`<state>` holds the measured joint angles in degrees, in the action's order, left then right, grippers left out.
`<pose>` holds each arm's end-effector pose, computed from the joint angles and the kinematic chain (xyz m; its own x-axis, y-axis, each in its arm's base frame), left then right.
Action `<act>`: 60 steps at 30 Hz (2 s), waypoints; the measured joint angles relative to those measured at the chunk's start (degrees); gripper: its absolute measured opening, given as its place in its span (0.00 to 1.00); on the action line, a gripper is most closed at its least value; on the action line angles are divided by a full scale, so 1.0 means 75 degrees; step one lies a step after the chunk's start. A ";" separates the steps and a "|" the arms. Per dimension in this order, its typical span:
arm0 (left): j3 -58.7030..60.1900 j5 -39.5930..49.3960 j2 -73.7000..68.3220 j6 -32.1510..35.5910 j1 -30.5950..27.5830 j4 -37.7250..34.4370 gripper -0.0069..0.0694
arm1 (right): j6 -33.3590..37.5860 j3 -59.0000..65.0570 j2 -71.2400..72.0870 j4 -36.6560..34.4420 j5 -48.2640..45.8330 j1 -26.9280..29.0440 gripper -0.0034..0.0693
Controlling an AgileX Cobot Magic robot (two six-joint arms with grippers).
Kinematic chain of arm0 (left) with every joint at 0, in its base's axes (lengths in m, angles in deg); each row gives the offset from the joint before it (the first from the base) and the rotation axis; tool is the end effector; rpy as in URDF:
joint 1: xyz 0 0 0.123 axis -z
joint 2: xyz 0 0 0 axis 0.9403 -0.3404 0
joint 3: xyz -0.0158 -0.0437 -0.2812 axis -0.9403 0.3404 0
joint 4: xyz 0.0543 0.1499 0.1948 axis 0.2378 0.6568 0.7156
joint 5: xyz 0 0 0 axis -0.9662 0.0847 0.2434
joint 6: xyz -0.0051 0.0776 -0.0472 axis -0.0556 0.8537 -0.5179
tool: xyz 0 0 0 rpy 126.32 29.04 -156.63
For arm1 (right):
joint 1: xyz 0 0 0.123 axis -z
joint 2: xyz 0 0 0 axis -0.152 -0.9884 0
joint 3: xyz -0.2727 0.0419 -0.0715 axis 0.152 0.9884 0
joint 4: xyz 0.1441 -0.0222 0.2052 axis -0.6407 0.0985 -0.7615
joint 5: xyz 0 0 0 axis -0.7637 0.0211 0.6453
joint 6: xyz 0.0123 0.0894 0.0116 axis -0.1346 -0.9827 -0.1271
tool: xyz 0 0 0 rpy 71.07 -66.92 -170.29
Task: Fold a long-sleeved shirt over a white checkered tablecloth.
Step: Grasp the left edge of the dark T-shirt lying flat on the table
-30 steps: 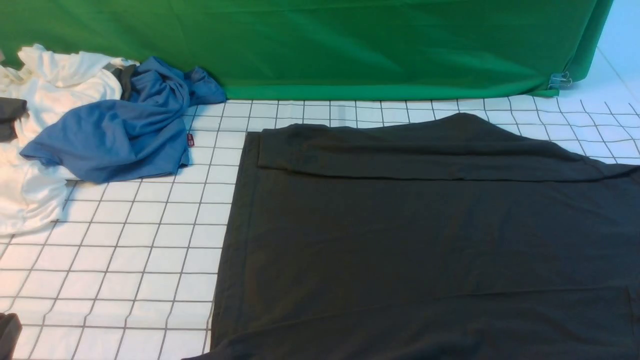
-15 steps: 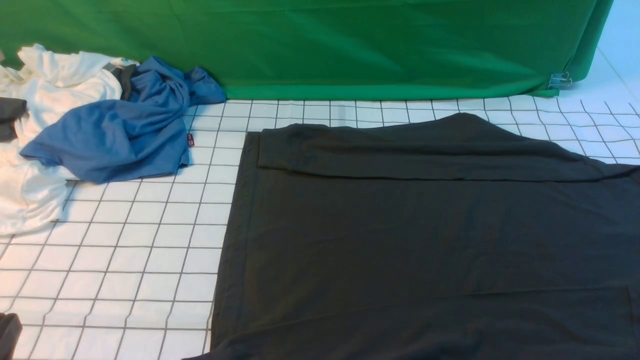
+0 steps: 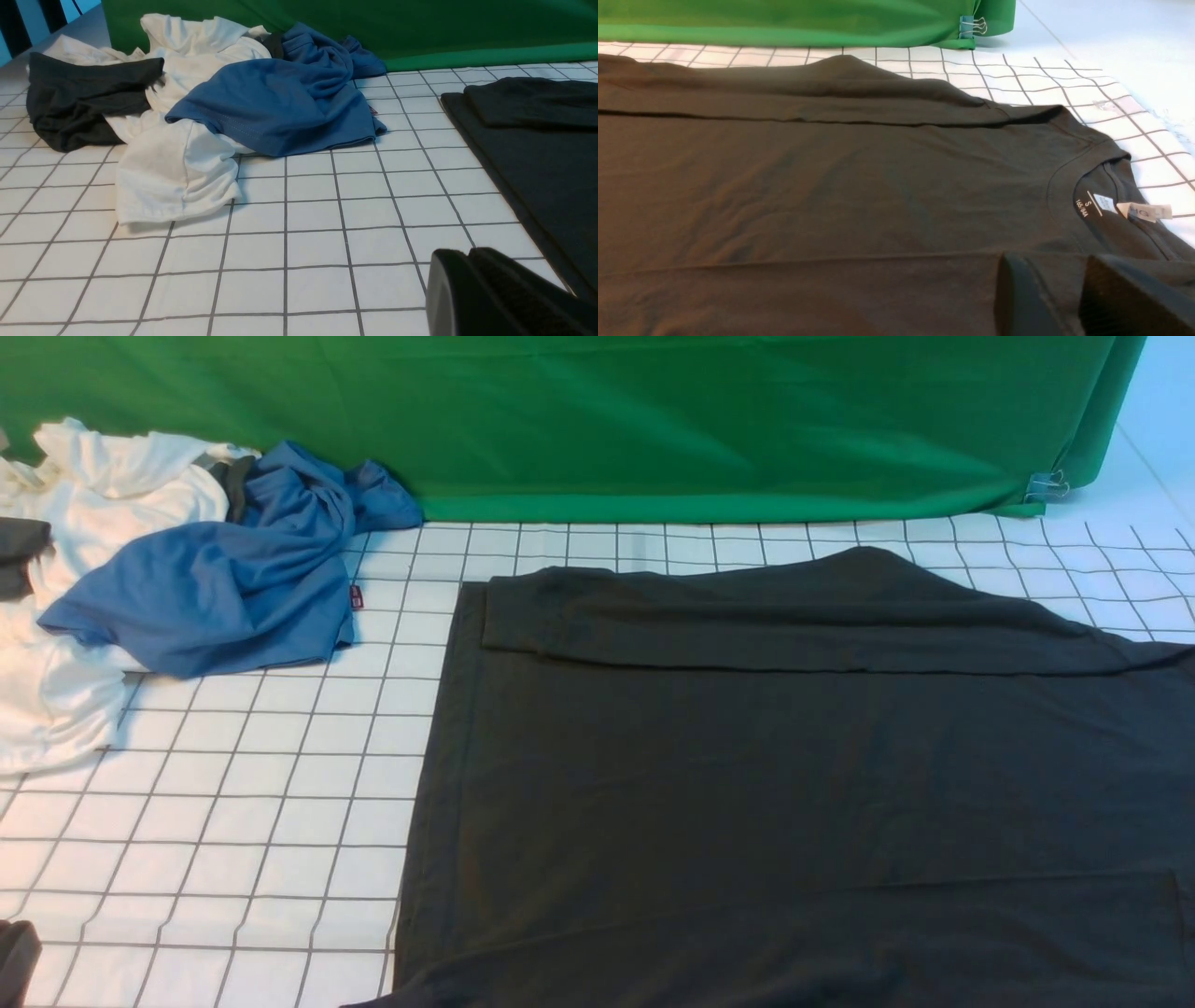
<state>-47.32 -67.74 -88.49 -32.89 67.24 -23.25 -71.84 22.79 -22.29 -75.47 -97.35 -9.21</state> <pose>0.0561 0.0018 0.1917 -0.1330 0.0494 -0.9899 -0.0321 0.9980 0.0541 0.0560 -0.0027 0.1910 -0.1327 0.0066 -0.9911 0.0260 0.9997 0.0032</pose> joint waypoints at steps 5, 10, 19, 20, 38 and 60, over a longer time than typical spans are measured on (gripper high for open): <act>0.0000 0.0000 0.0000 0.0000 0.0000 0.0000 0.05 | -0.0003 0.0000 0.0000 0.0000 0.0025 0.0000 0.38; 0.0000 -0.0157 0.0000 -0.0013 0.0000 -0.0042 0.05 | -0.0022 0.0000 0.0000 0.0000 0.0025 0.0000 0.38; 0.0000 -0.1357 0.0000 -0.3873 0.0000 -0.4952 0.05 | -0.5515 0.0000 0.0000 -0.1426 0.0090 0.0000 0.38; 0.0000 -0.1389 0.0000 -0.4055 0.0000 -0.4966 0.05 | -0.6524 0.0000 0.0000 -0.1588 0.0090 0.0000 0.38; -0.1623 -0.1297 -0.0302 -0.5064 0.0000 -0.1899 0.05 | -0.3980 -0.0146 -0.0081 -0.1573 0.1393 0.0000 0.36; -0.8548 0.6768 -0.8404 0.1680 0.1938 -0.0886 0.06 | 0.3346 -0.6925 -0.6508 -0.1999 -0.4301 -0.0914 0.07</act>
<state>-111.44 -16.98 -151.52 -20.30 81.78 -29.89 -46.74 -29.14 -71.11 -90.46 -129.61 -16.07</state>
